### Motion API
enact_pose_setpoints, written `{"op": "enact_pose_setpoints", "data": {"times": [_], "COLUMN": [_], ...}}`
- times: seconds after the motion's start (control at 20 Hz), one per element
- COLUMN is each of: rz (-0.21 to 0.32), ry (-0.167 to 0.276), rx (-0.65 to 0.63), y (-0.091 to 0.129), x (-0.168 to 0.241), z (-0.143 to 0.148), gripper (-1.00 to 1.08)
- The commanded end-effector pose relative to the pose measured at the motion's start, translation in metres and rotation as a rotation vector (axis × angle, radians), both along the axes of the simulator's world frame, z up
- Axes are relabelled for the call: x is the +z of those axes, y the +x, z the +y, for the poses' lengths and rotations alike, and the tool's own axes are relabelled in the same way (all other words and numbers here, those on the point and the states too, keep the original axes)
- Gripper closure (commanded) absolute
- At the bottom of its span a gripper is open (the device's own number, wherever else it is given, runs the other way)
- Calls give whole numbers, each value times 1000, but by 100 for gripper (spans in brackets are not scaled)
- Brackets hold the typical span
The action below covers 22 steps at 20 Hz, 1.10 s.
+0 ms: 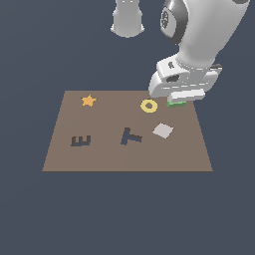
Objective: Insert a designated object into the corresponding slot on a board.
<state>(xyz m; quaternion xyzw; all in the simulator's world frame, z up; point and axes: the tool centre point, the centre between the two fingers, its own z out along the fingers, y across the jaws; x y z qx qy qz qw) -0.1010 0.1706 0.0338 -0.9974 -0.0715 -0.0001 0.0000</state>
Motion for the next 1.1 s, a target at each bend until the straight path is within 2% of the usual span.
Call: {"op": "enact_pose_setpoints", "data": {"times": [0.0, 0.55, 1.05], "rz": [1, 1, 0], "ry": [0, 0, 1], "rx": [-1, -120, -415], "y": [0, 15, 53], "x": [0, 0, 1], "z": [0, 2, 0], "gripper": [108, 108, 108]}}
